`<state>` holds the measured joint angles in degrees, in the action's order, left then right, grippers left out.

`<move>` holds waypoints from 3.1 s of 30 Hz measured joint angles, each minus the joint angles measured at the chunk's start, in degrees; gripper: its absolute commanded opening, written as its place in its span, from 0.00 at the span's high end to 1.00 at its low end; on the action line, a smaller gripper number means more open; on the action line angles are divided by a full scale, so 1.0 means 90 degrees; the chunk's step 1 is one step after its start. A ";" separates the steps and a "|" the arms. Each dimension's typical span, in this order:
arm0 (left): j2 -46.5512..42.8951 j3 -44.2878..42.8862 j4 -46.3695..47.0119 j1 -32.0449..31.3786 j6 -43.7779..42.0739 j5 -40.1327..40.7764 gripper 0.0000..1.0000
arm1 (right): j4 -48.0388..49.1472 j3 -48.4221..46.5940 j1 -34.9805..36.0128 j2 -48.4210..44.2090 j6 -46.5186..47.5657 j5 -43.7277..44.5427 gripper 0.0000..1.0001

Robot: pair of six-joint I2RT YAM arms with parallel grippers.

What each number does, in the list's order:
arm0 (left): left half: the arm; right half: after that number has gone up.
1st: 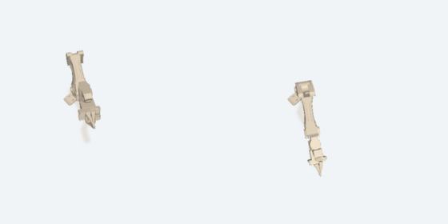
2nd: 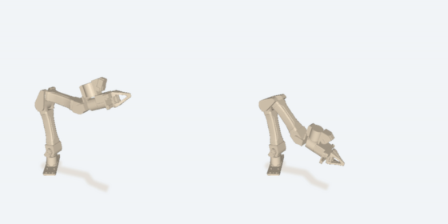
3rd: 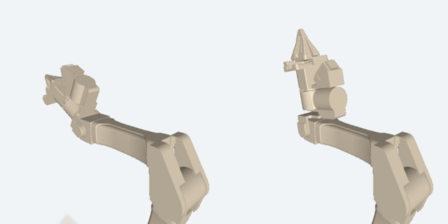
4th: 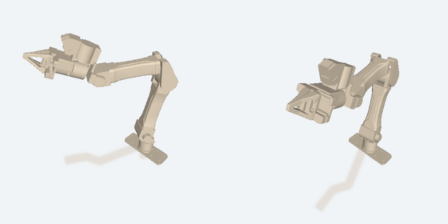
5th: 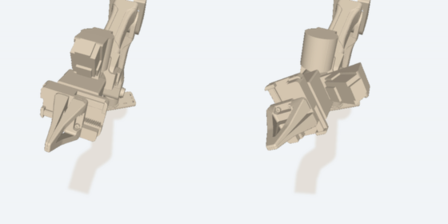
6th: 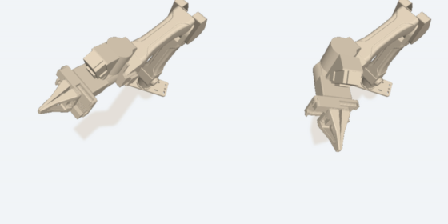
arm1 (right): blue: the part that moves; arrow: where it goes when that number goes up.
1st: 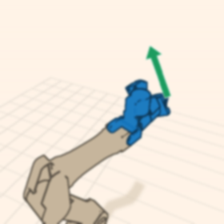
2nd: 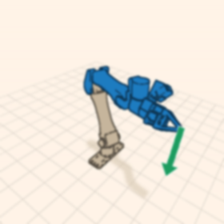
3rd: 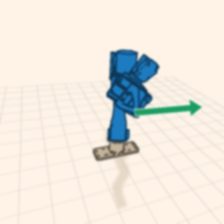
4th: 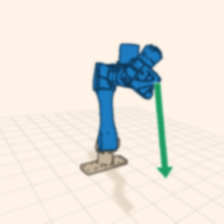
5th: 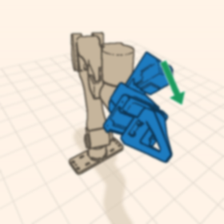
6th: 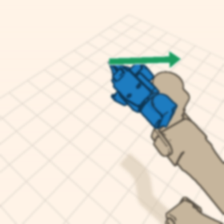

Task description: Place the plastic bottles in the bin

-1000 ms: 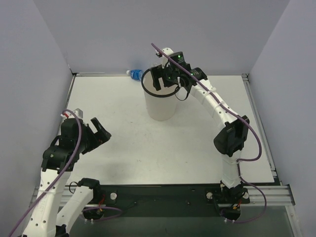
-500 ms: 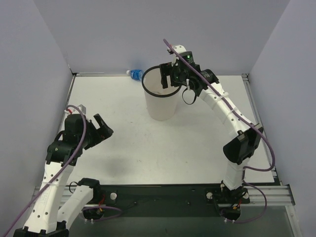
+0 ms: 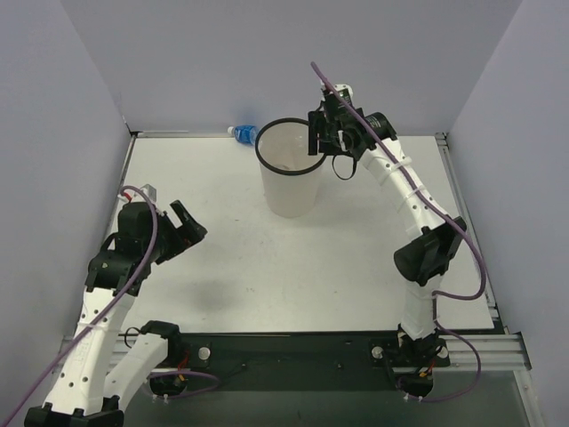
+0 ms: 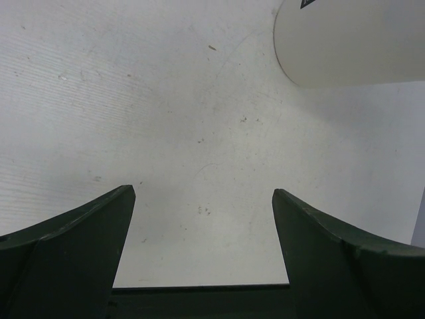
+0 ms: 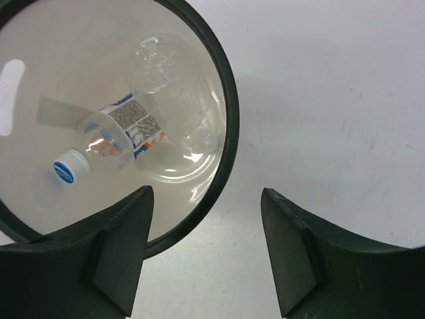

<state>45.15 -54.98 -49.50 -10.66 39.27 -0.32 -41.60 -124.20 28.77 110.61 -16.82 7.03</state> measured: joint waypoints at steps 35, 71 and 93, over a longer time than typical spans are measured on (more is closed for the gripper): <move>0.0044 0.0238 0.0182 0.0000 0.0240 -0.0002 0.04 | -0.0639 0.0005 -0.1226 0.0245 -0.0146 0.0787 0.32; 0.7813 -0.3589 0.5384 -0.1090 0.4408 0.0760 0.03 | -0.0600 0.3402 -0.1226 -0.4818 -0.0491 0.0010 0.25; 1.1164 -0.7815 0.4833 -0.0984 0.5246 0.1088 0.03 | -0.0763 0.3395 -0.1192 -0.4697 -0.0517 0.0039 0.25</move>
<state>145.62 -125.32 -6.00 -19.51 86.48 9.47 -48.47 -93.65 18.04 68.34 -21.47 7.38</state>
